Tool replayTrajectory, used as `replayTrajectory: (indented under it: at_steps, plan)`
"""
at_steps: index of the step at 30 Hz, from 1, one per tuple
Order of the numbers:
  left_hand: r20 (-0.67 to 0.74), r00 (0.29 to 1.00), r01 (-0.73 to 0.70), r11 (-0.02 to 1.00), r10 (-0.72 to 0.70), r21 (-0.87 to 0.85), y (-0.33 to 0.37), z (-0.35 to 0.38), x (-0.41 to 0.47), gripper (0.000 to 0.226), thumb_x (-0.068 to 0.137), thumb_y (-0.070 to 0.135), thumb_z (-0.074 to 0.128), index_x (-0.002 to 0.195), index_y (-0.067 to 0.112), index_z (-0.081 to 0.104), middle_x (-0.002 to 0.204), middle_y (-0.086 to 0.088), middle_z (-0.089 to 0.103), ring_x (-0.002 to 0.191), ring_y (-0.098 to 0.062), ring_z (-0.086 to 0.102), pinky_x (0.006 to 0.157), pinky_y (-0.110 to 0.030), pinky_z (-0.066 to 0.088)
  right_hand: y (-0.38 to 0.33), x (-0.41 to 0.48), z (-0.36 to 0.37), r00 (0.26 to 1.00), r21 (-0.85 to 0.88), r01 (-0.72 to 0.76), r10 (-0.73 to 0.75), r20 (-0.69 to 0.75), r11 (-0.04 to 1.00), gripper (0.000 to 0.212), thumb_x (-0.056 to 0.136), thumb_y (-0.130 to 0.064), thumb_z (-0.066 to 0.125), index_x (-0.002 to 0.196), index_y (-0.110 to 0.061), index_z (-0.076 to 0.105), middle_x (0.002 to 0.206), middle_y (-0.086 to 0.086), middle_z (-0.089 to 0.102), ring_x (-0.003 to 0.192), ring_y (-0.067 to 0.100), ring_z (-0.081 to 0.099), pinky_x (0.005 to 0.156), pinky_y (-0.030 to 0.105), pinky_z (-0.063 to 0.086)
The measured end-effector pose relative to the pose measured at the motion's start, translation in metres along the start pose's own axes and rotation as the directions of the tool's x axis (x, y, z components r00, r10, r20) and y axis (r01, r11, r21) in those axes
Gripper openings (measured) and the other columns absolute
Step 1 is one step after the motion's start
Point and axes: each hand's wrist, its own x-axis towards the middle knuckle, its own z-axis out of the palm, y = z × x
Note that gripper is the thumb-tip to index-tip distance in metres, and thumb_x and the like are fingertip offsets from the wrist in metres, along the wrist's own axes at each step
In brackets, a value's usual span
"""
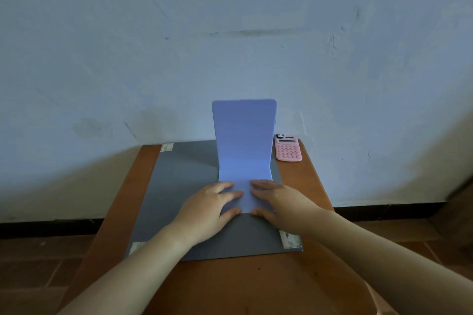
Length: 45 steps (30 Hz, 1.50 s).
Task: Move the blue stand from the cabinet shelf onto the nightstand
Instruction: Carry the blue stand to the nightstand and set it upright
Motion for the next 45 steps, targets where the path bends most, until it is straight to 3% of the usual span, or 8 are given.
replayTrajectory:
  at_steps: [14, 21, 27, 31, 37, 40, 45]
  plan:
    - [-0.046, 0.999, 0.013, 1.000, -0.013, -0.013, -0.004, 0.005, 0.032, 0.045, 0.093, 0.044, 0.043, 0.136, 0.032, 0.043, 0.150, 0.007, 0.032, 0.136, -0.014, 0.031, 0.106, -0.028, 0.031, 0.025, 0.024, -0.004, 0.999, 0.069, -0.027, 0.029, -0.034, 0.997, 0.054, 0.091, -0.039, 0.049, 0.138, -0.017, 0.035, 0.152, 0.002, 0.027, 0.137, 0.021, 0.027, 0.112, 0.033, 0.023]
    - [-0.088, 0.995, -0.038, 0.994, 0.047, 0.106, -0.001, 0.005, 0.027, 0.042, 0.096, 0.039, 0.038, 0.135, 0.027, 0.045, 0.148, 0.003, 0.037, 0.135, -0.016, 0.035, 0.104, -0.031, 0.036, 0.024, 0.019, 0.001, 0.964, 0.128, -0.021, 0.054, -0.261, 0.992, 0.048, 0.086, -0.038, 0.059, 0.129, -0.019, 0.050, 0.142, 0.001, 0.044, 0.126, 0.019, 0.043, 0.102, 0.031, 0.036]
    - [-0.097, 0.993, -0.060, 0.990, 0.072, 0.127, 0.002, 0.004, 0.023, 0.038, 0.096, 0.038, 0.038, 0.132, 0.030, 0.048, 0.142, 0.007, 0.043, 0.130, -0.014, 0.041, 0.095, -0.032, 0.045, 0.029, 0.013, 0.001, 0.970, 0.104, 0.017, 0.009, -0.241, 0.994, 0.033, 0.090, -0.022, 0.054, 0.120, -0.011, 0.058, 0.128, 0.008, 0.057, 0.114, 0.024, 0.053, 0.096, 0.031, 0.040]
    - [-0.110, 0.992, -0.055, 0.993, 0.066, 0.104, 0.004, 0.005, 0.027, 0.037, 0.096, 0.037, 0.039, 0.130, 0.030, 0.051, 0.141, 0.006, 0.044, 0.128, -0.014, 0.042, 0.094, -0.032, 0.045, 0.031, 0.015, -0.002, 0.971, 0.082, 0.018, 0.002, -0.238, 0.996, 0.025, 0.091, -0.017, 0.050, 0.111, -0.006, 0.063, 0.122, 0.010, 0.060, 0.110, 0.026, 0.055, 0.092, 0.031, 0.041]
    - [-0.151, 0.988, -0.040, 0.999, 0.040, 0.006, 0.000, 0.006, 0.038, 0.033, 0.094, 0.033, 0.045, 0.125, 0.029, 0.057, 0.138, 0.006, 0.048, 0.126, -0.014, 0.046, 0.095, -0.030, 0.044, 0.035, 0.021, 0.003, 0.973, 0.110, -0.026, 0.050, -0.225, 0.994, 0.031, 0.094, -0.024, 0.046, 0.121, -0.012, 0.057, 0.140, 0.007, 0.047, 0.124, 0.024, 0.046, 0.102, 0.030, 0.035]
    - [-0.155, 0.988, -0.006, 0.999, -0.001, -0.046, -0.006, 0.006, 0.046, 0.033, 0.094, 0.032, 0.047, 0.125, 0.030, 0.057, 0.141, 0.010, 0.046, 0.128, -0.012, 0.044, 0.098, -0.024, 0.037, 0.035, 0.026, 0.004, 0.967, 0.135, -0.040, 0.073, -0.243, 0.990, 0.032, 0.093, -0.026, 0.048, 0.119, -0.011, 0.059, 0.139, 0.008, 0.048, 0.124, 0.024, 0.047, 0.102, 0.031, 0.036]
    - [-0.132, 0.990, 0.042, 0.992, -0.057, -0.116, -0.014, 0.006, 0.058, 0.034, 0.093, 0.031, 0.049, 0.126, 0.033, 0.055, 0.145, 0.011, 0.042, 0.132, -0.009, 0.040, 0.101, -0.024, 0.034, 0.032, 0.037, 0.006, 0.946, 0.163, -0.099, 0.143, -0.290, 0.982, 0.032, 0.089, -0.033, 0.054, 0.105, -0.008, 0.065, 0.134, 0.006, 0.054, 0.114, 0.023, 0.055, 0.094, 0.035, 0.046]
